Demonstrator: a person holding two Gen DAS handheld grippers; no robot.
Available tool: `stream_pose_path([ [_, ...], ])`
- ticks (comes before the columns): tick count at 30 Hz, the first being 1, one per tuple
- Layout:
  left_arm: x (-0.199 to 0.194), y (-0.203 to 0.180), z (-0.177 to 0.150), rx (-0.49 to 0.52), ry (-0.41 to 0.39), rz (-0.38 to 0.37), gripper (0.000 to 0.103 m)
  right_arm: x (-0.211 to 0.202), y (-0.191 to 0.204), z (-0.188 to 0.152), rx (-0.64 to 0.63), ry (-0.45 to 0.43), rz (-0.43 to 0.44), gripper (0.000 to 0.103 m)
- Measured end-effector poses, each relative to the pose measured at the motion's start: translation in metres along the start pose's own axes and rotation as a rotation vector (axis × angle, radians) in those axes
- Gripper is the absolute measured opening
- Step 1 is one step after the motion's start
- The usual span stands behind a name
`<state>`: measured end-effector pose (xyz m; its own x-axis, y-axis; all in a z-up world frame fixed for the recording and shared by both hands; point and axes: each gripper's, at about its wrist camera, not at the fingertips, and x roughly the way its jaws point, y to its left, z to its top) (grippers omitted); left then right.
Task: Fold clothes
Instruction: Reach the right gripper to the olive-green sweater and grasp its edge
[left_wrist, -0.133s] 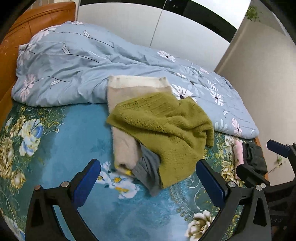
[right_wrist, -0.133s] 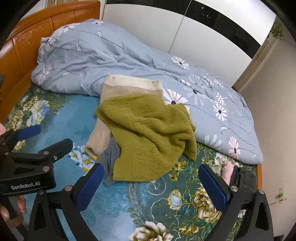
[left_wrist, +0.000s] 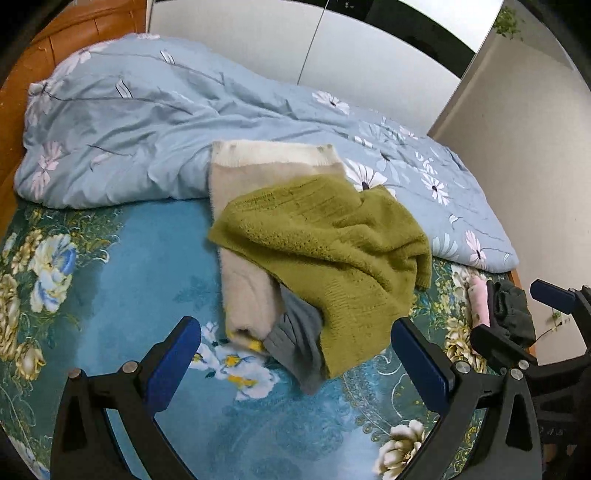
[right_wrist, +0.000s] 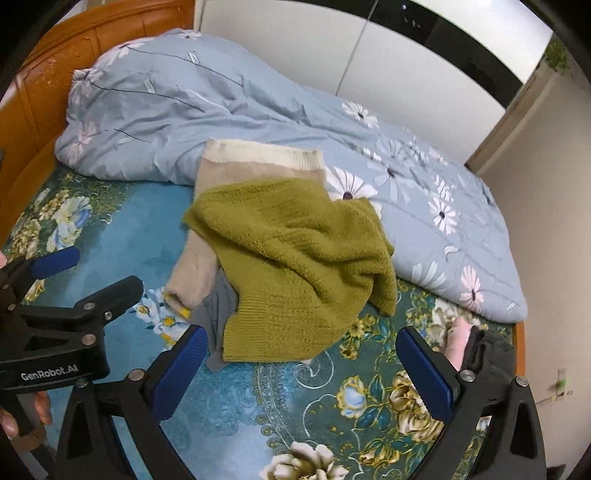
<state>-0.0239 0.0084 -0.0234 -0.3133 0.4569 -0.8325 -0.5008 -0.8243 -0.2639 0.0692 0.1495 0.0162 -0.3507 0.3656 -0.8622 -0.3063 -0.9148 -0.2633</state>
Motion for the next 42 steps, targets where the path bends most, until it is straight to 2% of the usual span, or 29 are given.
stream_pose_path([
  [2, 0.011, -0.003, -0.005, -0.003, 0.009, 0.004, 0.103, 0.016, -0.001, 0.007, 0.004, 0.027, 0.001, 0.103],
  [9, 0.066, 0.006, 0.016, -0.033, 0.101, -0.03, 0.103, 0.071, -0.009, 0.021, 0.026, 0.08, 0.011, 0.103],
  [12, 0.083, 0.008, 0.02, -0.042, 0.112, -0.033, 0.103, 0.093, -0.013, 0.027, 0.02, 0.126, 0.01, 0.103],
  [20, 0.13, 0.012, 0.035, -0.029, 0.123, 0.01, 0.103, 0.144, -0.02, 0.042, 0.026, 0.148, 0.018, 0.103],
  [27, 0.163, 0.024, 0.042, -0.058, 0.165, 0.042, 0.103, 0.19, -0.027, 0.046, 0.076, 0.216, 0.077, 0.103],
  [30, 0.165, 0.038, 0.044, -0.111, 0.161, 0.052, 0.103, 0.214, -0.037, 0.052, 0.186, 0.243, 0.15, 0.102],
  [34, 0.161, 0.059, 0.041, -0.205, 0.147, 0.035, 0.103, 0.258, -0.056, 0.06, 0.452, 0.314, 0.246, 0.099],
  [37, 0.154, 0.08, 0.029, -0.253, 0.165, 0.079, 0.103, 0.29, -0.061, 0.065, 0.687, 0.348, 0.346, 0.087],
  [40, 0.144, 0.102, 0.019, -0.289, 0.167, 0.115, 0.103, 0.319, -0.059, 0.063, 0.861, 0.41, 0.359, 0.077],
  [41, 0.14, 0.108, 0.016, -0.302, 0.167, 0.126, 0.103, 0.325, -0.056, 0.064, 0.879, 0.423, 0.35, 0.07],
  [42, 0.135, 0.115, 0.013, -0.315, 0.166, 0.138, 0.103, 0.328, -0.054, 0.065, 0.888, 0.434, 0.345, 0.054],
])
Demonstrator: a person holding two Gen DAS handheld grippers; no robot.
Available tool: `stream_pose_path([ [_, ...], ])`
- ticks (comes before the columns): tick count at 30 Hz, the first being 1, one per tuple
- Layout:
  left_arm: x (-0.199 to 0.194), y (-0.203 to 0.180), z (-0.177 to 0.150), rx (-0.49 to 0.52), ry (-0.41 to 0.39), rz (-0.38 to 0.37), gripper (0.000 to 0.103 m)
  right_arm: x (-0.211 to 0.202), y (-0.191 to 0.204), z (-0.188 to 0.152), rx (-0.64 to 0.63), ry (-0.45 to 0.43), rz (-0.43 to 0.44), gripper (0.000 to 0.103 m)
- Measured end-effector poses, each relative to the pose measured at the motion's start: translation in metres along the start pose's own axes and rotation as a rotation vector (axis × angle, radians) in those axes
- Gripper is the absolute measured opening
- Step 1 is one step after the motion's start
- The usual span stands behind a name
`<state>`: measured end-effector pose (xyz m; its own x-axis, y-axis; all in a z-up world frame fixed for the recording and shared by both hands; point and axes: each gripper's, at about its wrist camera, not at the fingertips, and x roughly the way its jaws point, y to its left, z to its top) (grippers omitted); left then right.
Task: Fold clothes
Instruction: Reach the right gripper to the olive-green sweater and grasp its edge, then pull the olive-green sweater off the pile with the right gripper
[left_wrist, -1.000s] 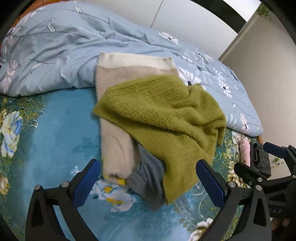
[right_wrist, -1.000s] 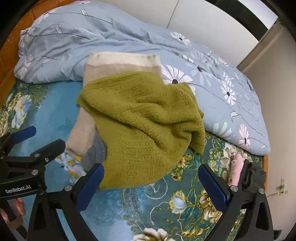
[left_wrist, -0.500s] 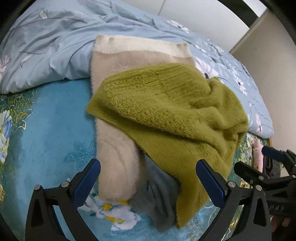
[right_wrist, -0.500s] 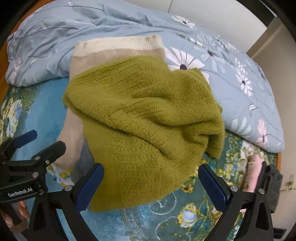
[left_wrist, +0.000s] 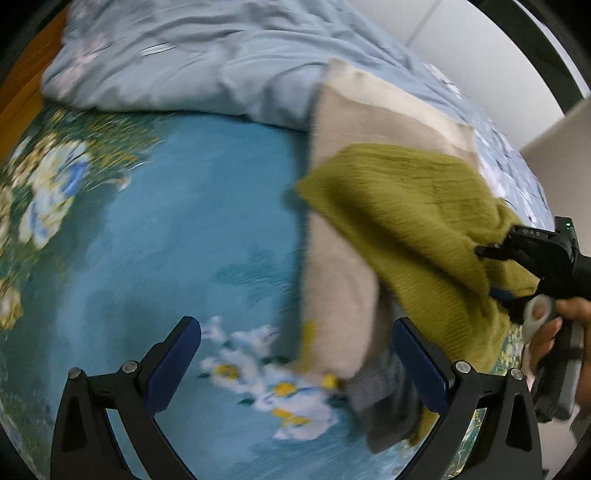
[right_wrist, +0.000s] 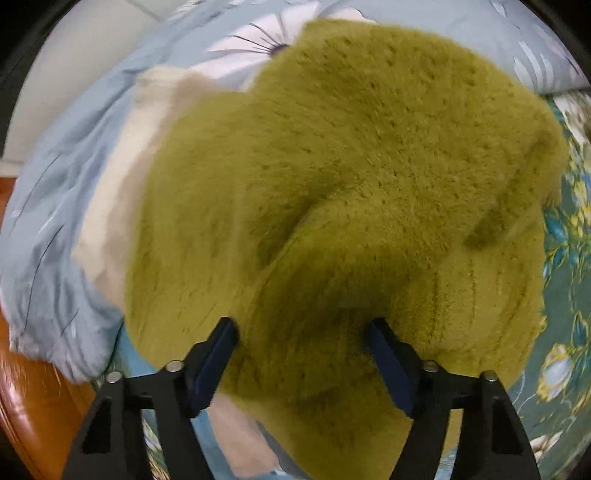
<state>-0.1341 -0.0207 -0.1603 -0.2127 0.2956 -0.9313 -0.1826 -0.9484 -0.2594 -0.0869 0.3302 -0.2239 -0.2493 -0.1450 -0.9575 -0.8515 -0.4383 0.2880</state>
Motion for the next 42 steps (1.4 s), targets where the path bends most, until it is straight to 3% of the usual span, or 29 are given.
stream_pose_path([
  [1, -0.003, 0.008, -0.002, -0.014, -0.002, 0.01, 0.103, -0.001, 0.003, 0.0, -0.004, 0.005, -0.002, 0.046],
  [3, -0.009, 0.019, -0.005, -0.042, -0.002, 0.017, 0.103, -0.004, 0.009, 0.001, -0.01, 0.013, -0.006, 0.02],
  [5, -0.014, 0.027, -0.007, -0.07, 0.0, 0.016, 0.103, -0.019, 0.012, -0.003, -0.011, 0.012, 0.017, 0.015],
  [12, -0.045, 0.043, -0.013, -0.086, -0.041, -0.011, 0.103, -0.1, 0.025, -0.054, -0.127, -0.07, 0.173, 0.013],
  [19, -0.101, 0.076, -0.025, -0.167, -0.104, 0.002, 0.103, -0.176, 0.034, -0.096, -0.29, -0.106, 0.252, 0.013],
  [26, -0.186, 0.131, -0.023, -0.246, -0.254, 0.033, 0.103, -0.255, 0.088, -0.167, -0.433, -0.113, 0.527, 0.012],
  [29, -0.22, 0.147, -0.024, -0.255, -0.319, 0.045, 0.103, -0.301, 0.089, -0.191, -0.468, -0.158, 0.677, 0.012],
  [31, -0.236, 0.152, -0.027, -0.244, -0.347, 0.05, 0.103, -0.324, 0.075, -0.205, -0.483, -0.188, 0.731, 0.012],
  [34, -0.246, 0.146, -0.037, -0.192, -0.351, 0.05, 0.103, -0.338, 0.023, -0.229, -0.501, -0.209, 0.723, 0.012],
  [36, -0.239, 0.133, -0.047, -0.137, -0.323, 0.06, 0.103, -0.325, -0.019, -0.244, -0.476, -0.18, 0.655, 0.012],
  [42, -0.196, 0.085, -0.091, -0.044, -0.17, 0.081, 0.103, -0.211, -0.19, -0.278, -0.21, 0.039, 0.29, 0.012],
])
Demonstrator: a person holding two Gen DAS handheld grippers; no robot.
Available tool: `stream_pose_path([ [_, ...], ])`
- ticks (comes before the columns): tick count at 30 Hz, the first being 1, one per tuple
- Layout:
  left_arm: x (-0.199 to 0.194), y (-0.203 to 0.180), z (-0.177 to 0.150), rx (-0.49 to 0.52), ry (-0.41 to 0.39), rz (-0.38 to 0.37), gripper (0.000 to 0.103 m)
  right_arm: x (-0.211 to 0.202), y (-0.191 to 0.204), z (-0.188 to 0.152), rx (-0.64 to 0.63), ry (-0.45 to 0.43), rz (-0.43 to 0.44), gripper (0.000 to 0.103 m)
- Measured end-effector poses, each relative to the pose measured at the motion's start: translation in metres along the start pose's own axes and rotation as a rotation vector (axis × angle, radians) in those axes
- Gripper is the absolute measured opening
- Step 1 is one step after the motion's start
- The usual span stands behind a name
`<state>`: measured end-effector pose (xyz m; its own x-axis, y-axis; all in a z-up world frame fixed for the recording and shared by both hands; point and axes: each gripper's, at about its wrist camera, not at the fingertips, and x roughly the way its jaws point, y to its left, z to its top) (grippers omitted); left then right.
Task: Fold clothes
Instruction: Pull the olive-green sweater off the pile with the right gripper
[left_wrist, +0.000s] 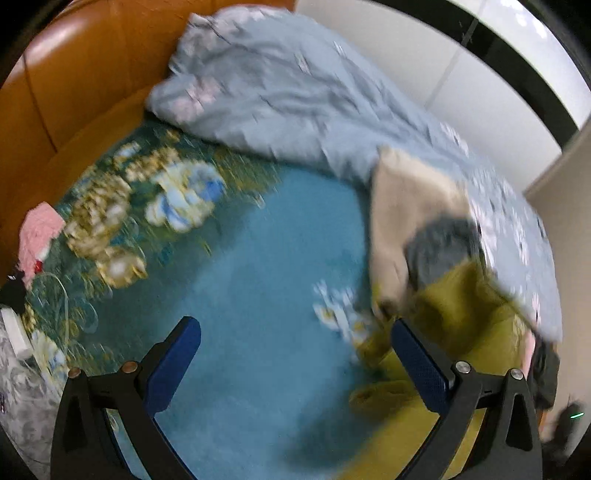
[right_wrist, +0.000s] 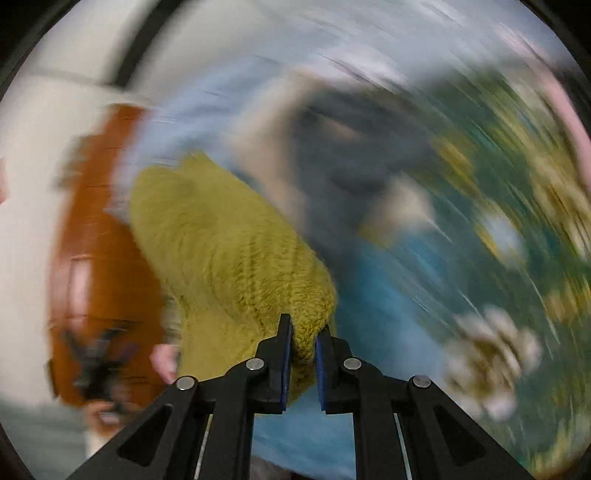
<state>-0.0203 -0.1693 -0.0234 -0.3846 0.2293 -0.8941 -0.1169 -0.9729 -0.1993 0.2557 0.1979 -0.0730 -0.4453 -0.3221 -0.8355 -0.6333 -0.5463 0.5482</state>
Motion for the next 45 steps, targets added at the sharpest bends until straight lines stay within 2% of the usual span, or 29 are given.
stream_pose_path([
  [2, 0.01, -0.017, -0.018, 0.019, 0.061, -0.002, 0.103, 0.021, -0.054, -0.017, 0.106, 0.073, -0.091, 0.012],
  [4, 0.017, -0.036, -0.031, 0.044, 0.101, -0.003, 0.103, 0.031, -0.095, -0.028, 0.21, 0.1, -0.134, 0.012],
  [7, 0.027, -0.061, -0.045, 0.05, 0.138, -0.005, 0.103, 0.024, -0.137, -0.035, 0.312, 0.087, -0.074, 0.012],
  [10, 0.038, -0.078, -0.052, 0.028, 0.172, -0.022, 0.103, 0.009, -0.146, -0.031, 0.289, 0.087, -0.044, 0.018],
  [13, 0.052, -0.094, -0.06, 0.009, 0.205, -0.04, 0.103, -0.004, -0.156, -0.02, 0.245, 0.088, -0.076, 0.018],
  [15, 0.065, -0.102, -0.064, -0.001, 0.242, -0.049, 0.103, -0.011, -0.164, -0.009, 0.222, 0.076, -0.126, 0.023],
  [17, 0.079, -0.105, -0.065, -0.022, 0.279, -0.042, 0.103, -0.014, -0.163, 0.013, 0.206, 0.056, -0.173, 0.023],
  [19, 0.093, -0.104, -0.063, -0.062, 0.305, -0.037, 0.102, -0.009, -0.155, 0.04, 0.205, 0.041, -0.144, 0.023],
  [23, 0.125, -0.1, -0.057, -0.196, 0.371, -0.058, 0.102, 0.021, -0.114, 0.093, 0.201, 0.027, -0.048, 0.033],
  [25, 0.144, -0.1, -0.052, -0.278, 0.411, -0.083, 0.102, 0.044, -0.09, 0.119, 0.224, 0.036, 0.013, 0.04],
  [27, 0.165, -0.101, -0.048, -0.36, 0.468, -0.109, 0.102, 0.065, -0.069, 0.14, 0.249, 0.043, 0.041, 0.055],
  [29, 0.187, -0.104, -0.046, -0.431, 0.53, -0.132, 0.102, 0.092, -0.05, 0.165, 0.288, 0.052, 0.031, 0.056],
  [32, 0.22, -0.109, -0.048, -0.551, 0.608, -0.117, 0.102, 0.127, -0.032, 0.194, 0.307, 0.077, -0.064, 0.06],
  [37, 0.255, -0.126, -0.06, -0.592, 0.725, -0.057, 0.1, 0.174, -0.028, 0.214, 0.287, 0.186, -0.257, 0.06],
  [40, 0.27, -0.14, -0.069, -0.546, 0.788, -0.006, 0.089, 0.186, -0.036, 0.212, 0.272, 0.237, -0.336, 0.059],
  [41, 0.274, -0.143, -0.073, -0.535, 0.81, 0.01, 0.082, 0.186, -0.04, 0.209, 0.272, 0.244, -0.347, 0.058],
  [42, 0.277, -0.146, -0.078, -0.533, 0.836, 0.019, 0.073, 0.184, -0.045, 0.206, 0.276, 0.251, -0.351, 0.046],
  [43, 0.279, -0.148, -0.083, -0.533, 0.863, 0.027, 0.07, 0.18, -0.05, 0.202, 0.285, 0.258, -0.343, 0.037],
  [44, 0.281, -0.15, -0.088, -0.54, 0.884, 0.021, 0.064, 0.174, -0.054, 0.197, 0.293, 0.26, -0.333, 0.022],
  [45, 0.281, -0.152, -0.092, -0.544, 0.897, 0.008, 0.057, 0.167, -0.057, 0.193, 0.299, 0.256, -0.322, 0.015],
])
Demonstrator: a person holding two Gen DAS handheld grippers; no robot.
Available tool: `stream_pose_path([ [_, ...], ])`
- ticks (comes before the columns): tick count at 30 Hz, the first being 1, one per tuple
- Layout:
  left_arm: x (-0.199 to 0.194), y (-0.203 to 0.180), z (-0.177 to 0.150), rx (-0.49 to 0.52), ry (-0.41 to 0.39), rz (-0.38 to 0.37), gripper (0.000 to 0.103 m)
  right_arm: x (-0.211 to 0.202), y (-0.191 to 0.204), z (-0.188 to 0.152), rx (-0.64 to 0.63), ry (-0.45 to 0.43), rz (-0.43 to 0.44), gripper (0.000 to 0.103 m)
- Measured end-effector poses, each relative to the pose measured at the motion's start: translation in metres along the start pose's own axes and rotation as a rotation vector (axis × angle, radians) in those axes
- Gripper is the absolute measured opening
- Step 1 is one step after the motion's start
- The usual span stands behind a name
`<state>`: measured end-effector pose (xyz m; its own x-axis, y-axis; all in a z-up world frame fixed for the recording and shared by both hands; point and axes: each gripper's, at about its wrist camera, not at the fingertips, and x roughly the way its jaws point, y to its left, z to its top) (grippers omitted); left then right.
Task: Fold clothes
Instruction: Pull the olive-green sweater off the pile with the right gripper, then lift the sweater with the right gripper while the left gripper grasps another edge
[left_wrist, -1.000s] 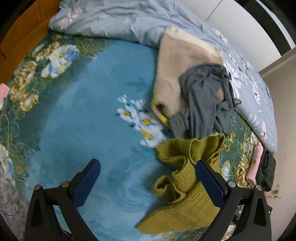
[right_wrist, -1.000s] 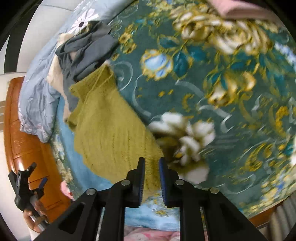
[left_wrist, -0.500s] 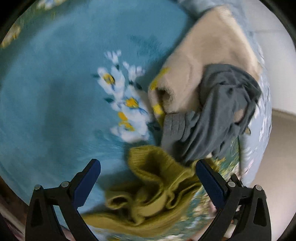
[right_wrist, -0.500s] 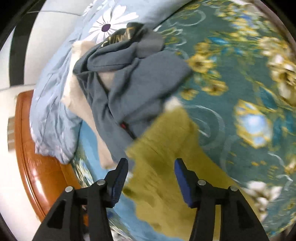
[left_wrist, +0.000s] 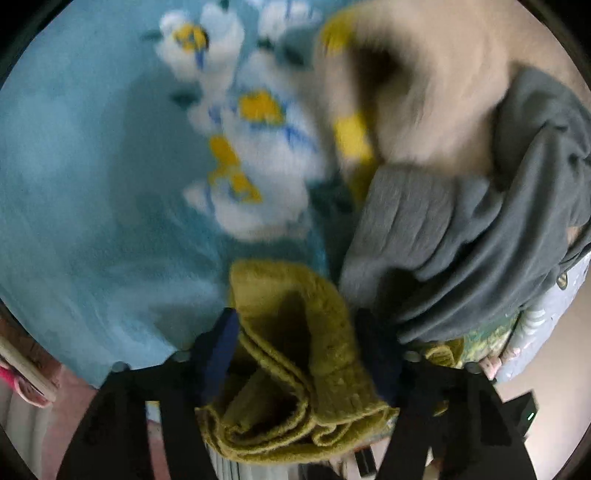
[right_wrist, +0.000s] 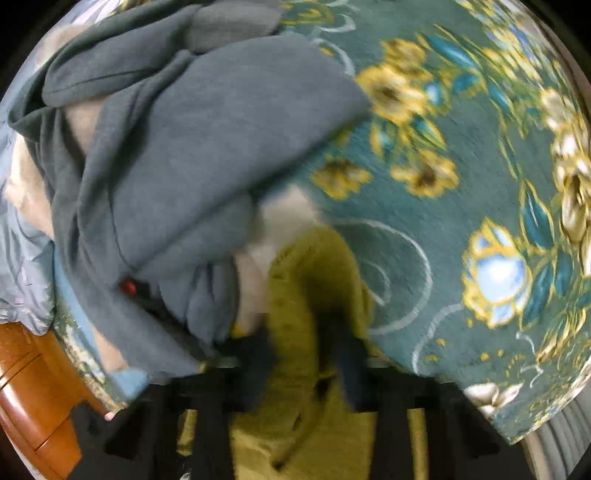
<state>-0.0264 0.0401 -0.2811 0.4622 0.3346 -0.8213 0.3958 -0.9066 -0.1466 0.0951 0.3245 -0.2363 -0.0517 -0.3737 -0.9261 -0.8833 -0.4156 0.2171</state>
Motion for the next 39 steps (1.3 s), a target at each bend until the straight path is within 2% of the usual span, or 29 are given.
stream_pose_path([
  [1, 0.003, 0.001, -0.003, 0.001, 0.015, -0.01, 0.052, -0.006, -0.008, -0.006, 0.003, -0.005, 0.013, 0.012],
  [3, 0.004, 0.005, -0.011, 0.005, 0.011, -0.017, 0.016, -0.021, -0.024, -0.019, 0.009, -0.024, 0.044, 0.01],
  [5, 0.0, 0.011, -0.021, -0.002, -0.001, -0.058, 0.015, -0.041, -0.043, -0.035, 0.032, -0.065, 0.113, 0.01],
  [8, -0.021, 0.019, -0.046, 0.037, -0.054, -0.165, 0.013, -0.079, -0.07, -0.062, 0.073, -0.146, 0.242, 0.01],
  [12, -0.066, 0.015, -0.086, 0.166, -0.168, -0.327, 0.012, -0.142, -0.085, -0.093, 0.061, -0.3, 0.427, 0.009],
  [16, -0.125, 0.002, -0.126, 0.29, -0.274, -0.469, 0.012, -0.214, -0.07, -0.131, -0.019, -0.466, 0.56, 0.009],
  [21, -0.241, -0.007, -0.175, 0.478, -0.466, -0.609, 0.012, -0.299, -0.052, -0.178, -0.112, -0.639, 0.702, 0.009],
  [25, -0.312, 0.002, -0.23, 0.594, -0.63, -0.672, 0.012, -0.353, -0.046, -0.205, -0.193, -0.737, 0.813, 0.009],
  [26, -0.332, 0.009, -0.25, 0.625, -0.692, -0.682, 0.012, -0.364, -0.045, -0.212, -0.21, -0.753, 0.835, 0.009],
  [29, -0.358, 0.033, -0.291, 0.659, -0.795, -0.703, 0.012, -0.388, -0.047, -0.238, -0.282, -0.78, 0.884, 0.009],
  [33, -0.368, 0.075, -0.332, 0.648, -0.878, -0.711, 0.012, -0.408, -0.057, -0.277, -0.372, -0.797, 0.926, 0.009],
  [39, -0.36, 0.127, -0.377, 0.646, -0.964, -0.686, 0.012, -0.418, -0.08, -0.331, -0.496, -0.814, 0.92, 0.009],
])
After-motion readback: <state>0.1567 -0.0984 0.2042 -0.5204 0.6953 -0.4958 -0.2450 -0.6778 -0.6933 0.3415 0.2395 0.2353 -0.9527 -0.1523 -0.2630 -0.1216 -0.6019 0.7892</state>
